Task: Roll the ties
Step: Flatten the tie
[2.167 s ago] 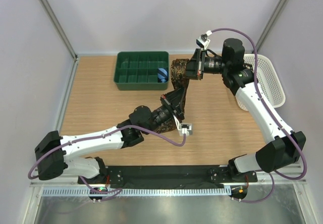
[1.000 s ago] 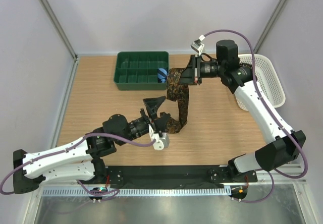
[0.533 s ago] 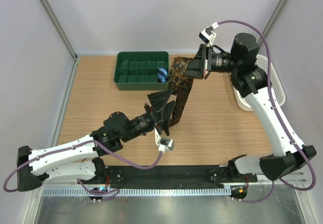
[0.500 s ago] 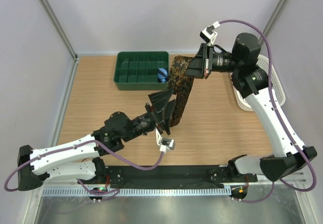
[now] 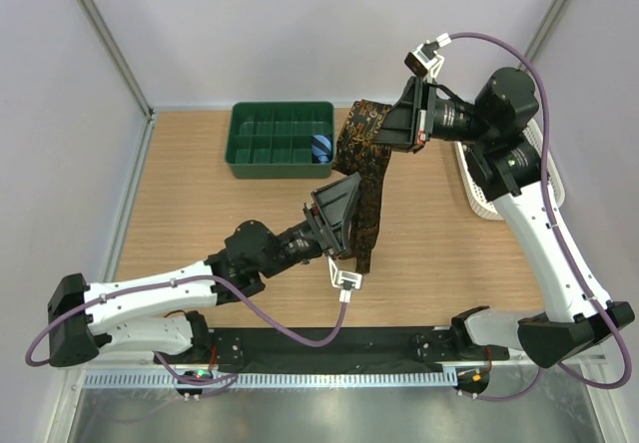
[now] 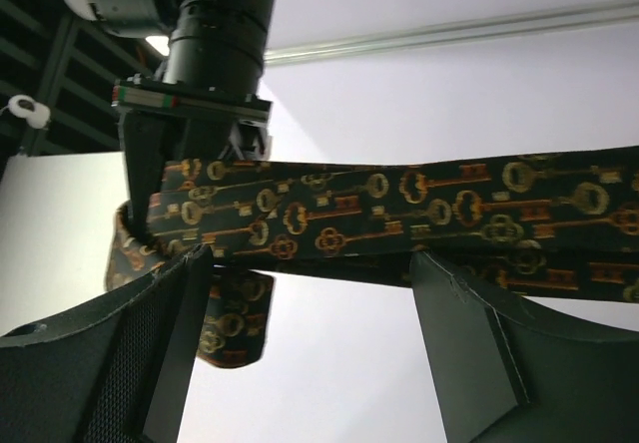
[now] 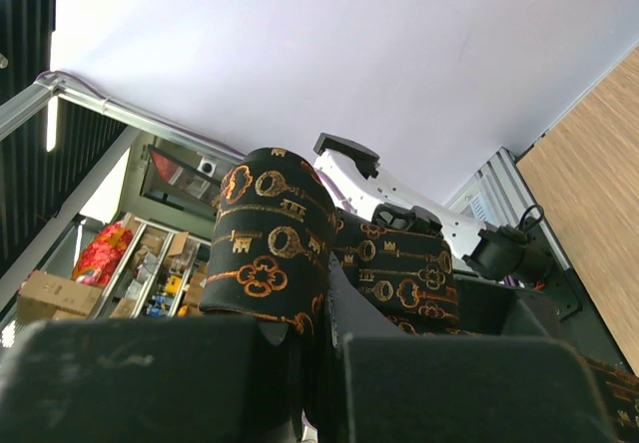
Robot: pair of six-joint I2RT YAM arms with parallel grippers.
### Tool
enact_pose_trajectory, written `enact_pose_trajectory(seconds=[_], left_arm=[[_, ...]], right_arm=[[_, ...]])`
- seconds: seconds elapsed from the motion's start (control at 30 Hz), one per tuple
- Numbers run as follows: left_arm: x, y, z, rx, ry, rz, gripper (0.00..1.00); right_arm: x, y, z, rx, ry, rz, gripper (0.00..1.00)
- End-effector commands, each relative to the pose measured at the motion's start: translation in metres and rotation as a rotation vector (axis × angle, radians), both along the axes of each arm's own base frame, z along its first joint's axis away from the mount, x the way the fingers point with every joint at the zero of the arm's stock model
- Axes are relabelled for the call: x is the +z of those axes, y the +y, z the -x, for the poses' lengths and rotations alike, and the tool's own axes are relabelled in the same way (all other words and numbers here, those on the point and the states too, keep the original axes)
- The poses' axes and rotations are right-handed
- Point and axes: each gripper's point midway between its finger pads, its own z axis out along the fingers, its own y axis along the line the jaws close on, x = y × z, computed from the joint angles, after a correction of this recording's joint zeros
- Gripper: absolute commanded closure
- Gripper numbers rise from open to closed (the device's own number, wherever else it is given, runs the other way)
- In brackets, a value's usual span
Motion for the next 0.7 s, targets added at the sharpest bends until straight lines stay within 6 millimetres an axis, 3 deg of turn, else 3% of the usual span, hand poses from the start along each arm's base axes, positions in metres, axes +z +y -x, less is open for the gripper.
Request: enact_pose_trajectory(seconds=[0.0,0.13,0.27,0.67], left_arm=[[0.049,0.020,0.018,-0.017,-0.104,0.145,0.16],[0.059,0.030,0.026,-0.025,-0.121,0.170,0.16],[0.058,0.031,0.019,0.021,-0.111,0.145,0.19],[0.073,0.018,0.007,0.084,-0.166,0.167,0.26]], right_arm=[[0.014,-0.004,0.014,0.018,-0.052,-0.018,0.99],[0.004,-0.002,0.006,0.013,-0.033,-0.010,0.99],[0.006,-0.002,0.007,0.012,-0.028,-0.025,0.99],[0.014,-0.005,0.018,0.023,-0.036,-0.039,0.99]])
